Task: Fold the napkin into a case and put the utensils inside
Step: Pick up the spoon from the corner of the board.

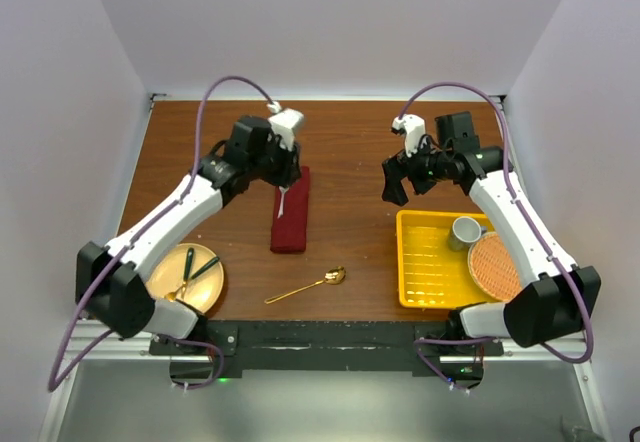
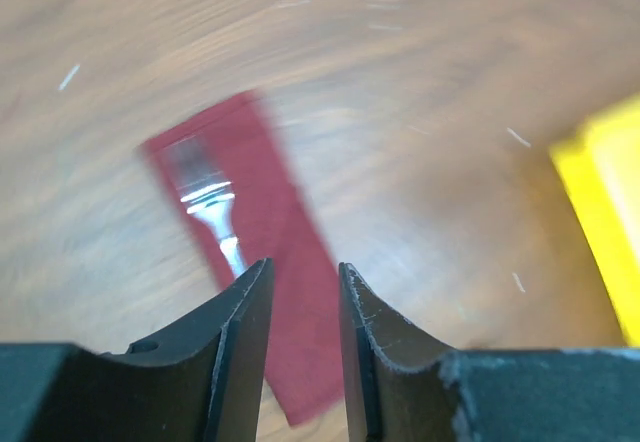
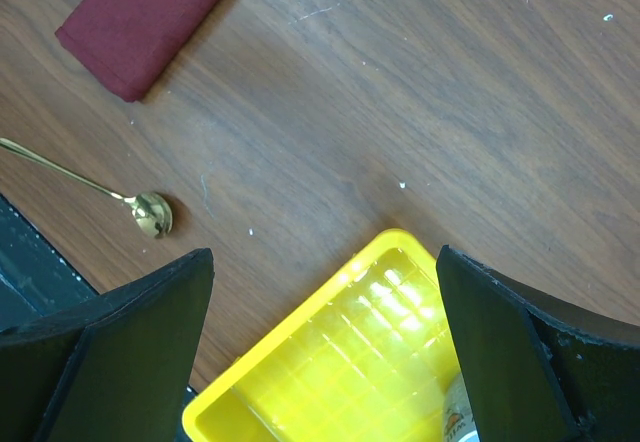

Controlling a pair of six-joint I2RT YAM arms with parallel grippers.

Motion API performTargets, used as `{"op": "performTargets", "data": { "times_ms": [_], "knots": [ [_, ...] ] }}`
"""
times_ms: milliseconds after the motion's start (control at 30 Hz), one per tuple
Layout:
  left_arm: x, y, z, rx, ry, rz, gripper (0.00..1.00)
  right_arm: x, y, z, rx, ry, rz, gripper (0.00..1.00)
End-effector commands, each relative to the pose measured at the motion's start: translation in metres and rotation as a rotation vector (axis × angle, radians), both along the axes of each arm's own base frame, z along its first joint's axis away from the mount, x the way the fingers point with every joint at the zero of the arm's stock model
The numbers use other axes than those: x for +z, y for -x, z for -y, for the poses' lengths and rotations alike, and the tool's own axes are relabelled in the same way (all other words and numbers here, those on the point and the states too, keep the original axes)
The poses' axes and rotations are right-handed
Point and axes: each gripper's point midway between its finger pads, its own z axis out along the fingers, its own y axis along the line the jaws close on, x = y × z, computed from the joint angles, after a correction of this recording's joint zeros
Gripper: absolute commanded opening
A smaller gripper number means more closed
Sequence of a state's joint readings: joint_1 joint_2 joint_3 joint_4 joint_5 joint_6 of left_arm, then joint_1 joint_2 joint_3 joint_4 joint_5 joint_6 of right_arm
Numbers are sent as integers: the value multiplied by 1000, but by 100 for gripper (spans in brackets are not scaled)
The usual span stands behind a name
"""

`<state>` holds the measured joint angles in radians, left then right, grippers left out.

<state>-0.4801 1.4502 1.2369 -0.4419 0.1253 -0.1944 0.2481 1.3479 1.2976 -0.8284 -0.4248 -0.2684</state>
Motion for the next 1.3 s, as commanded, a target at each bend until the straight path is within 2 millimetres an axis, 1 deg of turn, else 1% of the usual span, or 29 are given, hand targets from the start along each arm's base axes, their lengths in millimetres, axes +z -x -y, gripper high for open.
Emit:
{"op": "performTargets", "data": {
  "times_ms": [0, 33, 67, 100, 133, 200, 233, 267, 300, 333, 367, 400, 567, 600, 633, 667, 733, 967, 1067, 1267],
  "knots": [
    [-24, 85, 30, -456, -165, -26, 39, 13, 2, 2, -20, -16, 47, 98],
    [-31, 107, 37, -522, -191, -59, 39, 13, 4, 3, -25, -11, 52, 98],
    [-38, 120, 36, -552, -212, -93, 39, 8, 7, 5, -28, -7, 41, 98],
    [-46, 134, 33, -584, -236, -137, 39, 8, 8, 5, -30, -9, 42, 98],
    [-54, 148, 36, -624, -258, -163, 39, 7, 10, 6, -35, -9, 40, 98],
    [-65, 162, 34, -642, -309, -195, 39, 5, 16, 7, -35, -13, 40, 98],
    [-72, 175, 36, -674, -333, -209, 39, 4, 18, 7, -34, -11, 36, 98],
    [-79, 181, 36, -682, -352, -231, 39, 6, 19, 9, -39, -10, 45, 98],
    [-89, 189, 32, -687, -382, -256, 39, 5, 20, 10, -40, -8, 45, 98],
    [-97, 199, 35, -710, -405, -274, 39, 6, 21, 12, -46, -4, 51, 98],
    [-102, 202, 35, -704, -419, -276, 39, 6, 22, 12, -47, -4, 51, 98],
    [-108, 210, 36, -719, -439, -281, 39, 7, 22, 15, -56, -4, 57, 98],
    [-124, 204, 40, -704, -500, -252, 34, 4, 30, 24, -96, -14, 42, 98],
    [-125, 205, 44, -709, -504, -240, 33, 6, 31, 28, -113, -18, 49, 98],
    [-126, 205, 47, -709, -510, -232, 31, 2, 33, 31, -123, -19, 40, 98],
    [-129, 202, 51, -690, -521, -217, 30, 2, 34, 33, -134, -24, 35, 98],
    [-134, 203, 57, -695, -537, -207, 29, 3, 37, 38, -158, -37, 38, 98],
    [-147, 208, 71, -709, -537, -203, 29, 7, 41, 52, -202, -25, 55, 98],
    [-153, 209, 77, -717, -542, -204, 30, 9, 41, 54, -210, -26, 62, 98],
    [-168, 212, 79, -742, -555, -240, 30, 8, 42, 57, -219, -30, 56, 98]
  ]
}}
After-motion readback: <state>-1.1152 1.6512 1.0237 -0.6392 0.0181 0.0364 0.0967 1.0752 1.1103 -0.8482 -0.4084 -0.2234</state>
